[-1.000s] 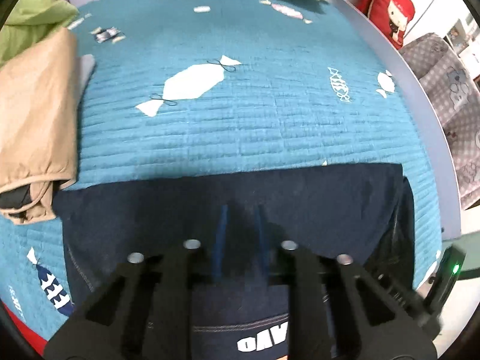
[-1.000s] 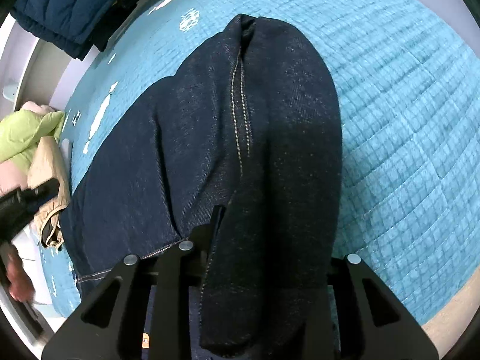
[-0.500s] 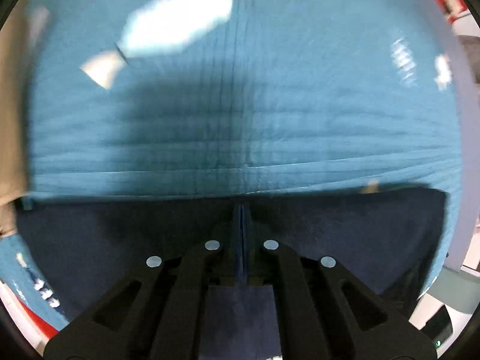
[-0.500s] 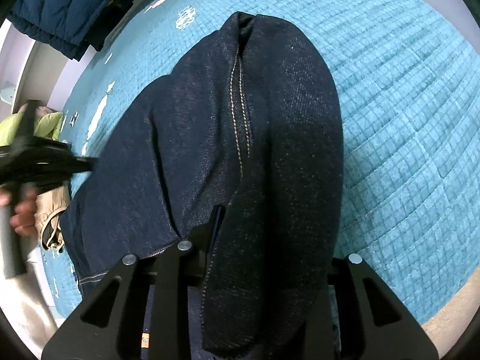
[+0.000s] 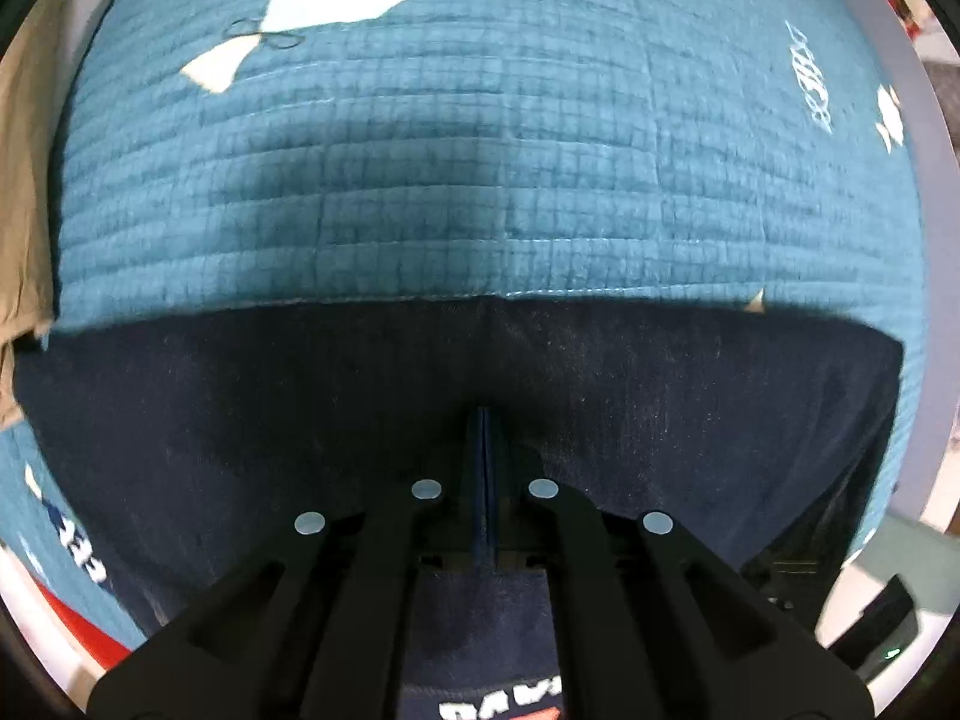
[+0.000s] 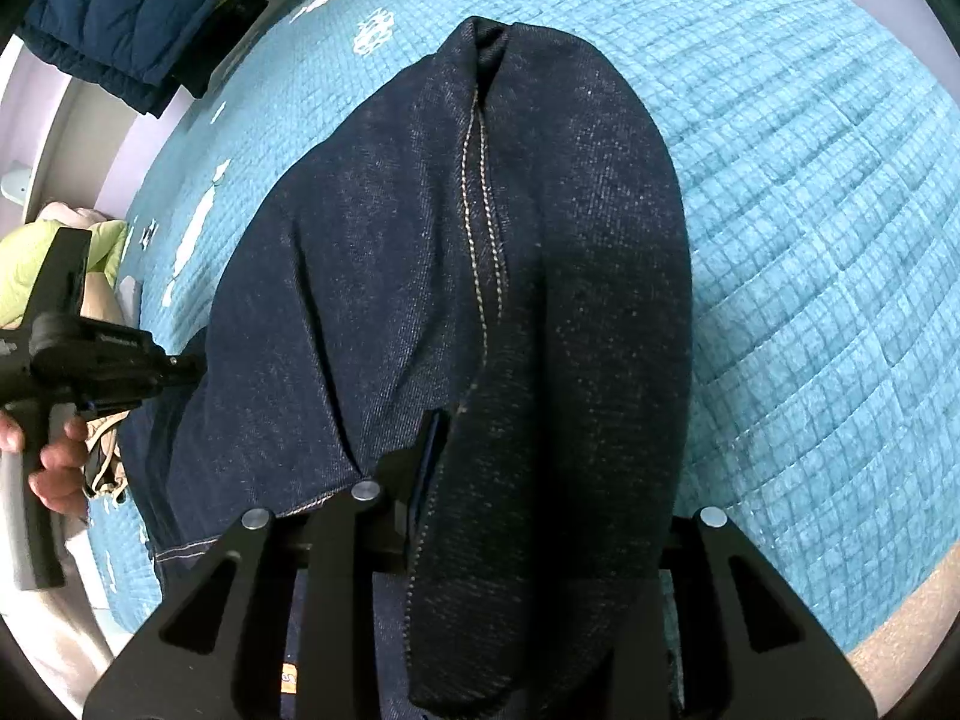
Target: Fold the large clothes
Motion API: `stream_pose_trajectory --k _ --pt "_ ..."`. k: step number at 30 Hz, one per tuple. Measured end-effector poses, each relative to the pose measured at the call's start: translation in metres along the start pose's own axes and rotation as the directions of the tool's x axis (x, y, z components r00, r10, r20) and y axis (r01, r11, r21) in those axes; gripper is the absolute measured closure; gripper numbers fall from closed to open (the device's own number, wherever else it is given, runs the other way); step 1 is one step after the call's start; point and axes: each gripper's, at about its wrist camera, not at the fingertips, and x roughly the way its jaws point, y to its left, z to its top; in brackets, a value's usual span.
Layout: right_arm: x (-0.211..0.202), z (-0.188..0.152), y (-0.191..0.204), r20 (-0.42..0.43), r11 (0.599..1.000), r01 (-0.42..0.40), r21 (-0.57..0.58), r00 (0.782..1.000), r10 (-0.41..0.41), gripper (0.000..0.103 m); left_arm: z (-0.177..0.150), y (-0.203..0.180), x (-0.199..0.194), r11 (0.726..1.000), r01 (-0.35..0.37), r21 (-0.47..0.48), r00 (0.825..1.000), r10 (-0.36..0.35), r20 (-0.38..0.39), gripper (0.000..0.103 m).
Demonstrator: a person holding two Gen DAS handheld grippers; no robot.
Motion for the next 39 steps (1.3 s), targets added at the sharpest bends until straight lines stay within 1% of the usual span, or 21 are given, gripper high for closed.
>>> stream_pose_trajectory --k 2,4,5,6,8,10,12,14,17,20,23,25,27,30,32,33,34,36,37,38,39 --pt "-0.001 -0.001 0.001 0.005 1.0 0.004 -0.013 1.0 -0.004 0.075 -0.021 -0.008 -0.01 0.999 -0.014 0.051 1.0 0.015 -0.015 0.102" --pt "0.0 -0.004 0.001 0.016 1.0 -0.001 -0.009 1.0 0.002 0.075 -0.045 -0.014 -0.012 0.992 -0.052 0.116 0.998 0.048 0.041 0.102" --pt "0.001 -0.004 0.001 0.018 1.0 -0.005 -0.004 1.0 0.005 0.074 -0.051 -0.013 -0.004 0.991 -0.064 0.114 0.995 0.055 0.08 0.102" --pt "0.002 -0.004 0.001 0.02 1.0 -0.004 -0.002 1.0 0.004 0.074 -0.052 -0.011 0.003 0.994 -0.061 0.093 0.995 0.053 0.084 0.101" --pt "0.002 -0.003 0.004 0.018 1.0 0.007 -0.014 1.0 -0.006 0.074 -0.043 -0.005 0.005 1.0 -0.031 0.0 0.998 0.031 0.055 0.101" --pt "0.002 -0.002 0.005 0.014 1.0 0.013 -0.021 1.0 -0.012 0.074 -0.04 -0.004 0.0 0.999 -0.028 -0.036 0.999 0.029 0.029 0.101" --pt "0.001 -0.002 0.006 0.015 1.0 0.012 -0.027 1.0 -0.012 0.074 -0.061 -0.014 -0.012 0.998 -0.058 0.028 0.997 0.056 0.046 0.101" --pt "0.002 -0.003 0.004 0.023 1.0 0.001 -0.023 1.0 -0.001 0.074 -0.094 -0.014 -0.019 0.993 -0.084 0.084 0.992 0.075 0.103 0.101" --pt "0.003 -0.004 0.003 0.025 1.0 -0.007 -0.014 1.0 0.008 0.073 -0.109 0.001 -0.004 0.998 -0.049 0.044 0.99 0.042 0.138 0.101" --pt "0.002 -0.003 0.006 0.019 1.0 0.01 -0.026 1.0 -0.009 0.073 -0.105 0.012 -0.004 0.999 0.019 -0.042 0.994 -0.015 0.104 0.101" --pt "0.002 -0.002 0.009 0.011 0.999 0.022 -0.044 1.0 -0.022 0.073 -0.131 0.008 -0.013 0.999 0.032 0.003 0.998 -0.032 0.049 0.101" --pt "0.004 -0.002 0.008 0.013 0.999 0.015 -0.04 1.0 -0.014 0.073 -0.158 0.006 0.004 0.998 0.052 0.044 0.999 -0.051 -0.009 0.101" --pt "0.005 -0.002 0.008 0.015 0.999 0.007 -0.037 1.0 -0.007 0.072 -0.169 0.003 0.017 0.997 0.02 0.078 0.997 -0.026 0.068 0.101" --pt "0.005 -0.002 0.011 0.012 0.998 0.025 -0.053 1.0 -0.024 0.072 -0.174 -0.006 0.014 0.998 -0.031 0.051 0.997 0.027 0.068 0.101" --pt "0.005 0.0 0.012 0.002 0.998 0.031 -0.063 1.0 -0.031 0.072 -0.183 -0.016 0.004 0.995 -0.067 0.07 0.996 0.062 0.067 0.101" --pt "0.005 0.0 0.013 -0.002 0.997 0.031 -0.069 1.0 -0.031 0.071 -0.201 -0.026 0.006 0.995 -0.035 0.093 0.999 0.035 0.004 0.101" --pt "0.005 -0.001 0.013 0.0 0.997 0.028 -0.072 1.0 -0.028 0.071 -0.216 -0.029 0.013 0.993 0.031 0.115 0.997 -0.023 -0.067 0.101" --pt "0.006 -0.002 0.011 0.008 0.998 0.018 -0.066 1.0 -0.017 0.071 -0.228 -0.027 0.025 0.991 0.054 0.118 0.997 -0.047 -0.069 0.101" --pt "0.006 -0.002 0.01 0.01 0.998 0.017 -0.064 1.0 -0.016 0.071 -0.224 -0.021 0.029 0.992 0.088 0.089 0.993 -0.081 -0.082 0.101" --pt "0.005 -0.002 0.01 0.011 0.998 0.02 -0.066 1.0 -0.019 0.071 -0.217 -0.009 0.032 0.989 0.146 0.013 0.983 -0.144 -0.113 0.101" --pt "0.005 -0.002 0.012 0.009 0.997 0.029 -0.074 1.0 -0.029 0.071 -0.223 -0.001 0.03 0.986 0.167 -0.026 0.978 -0.169 -0.123 0.101"
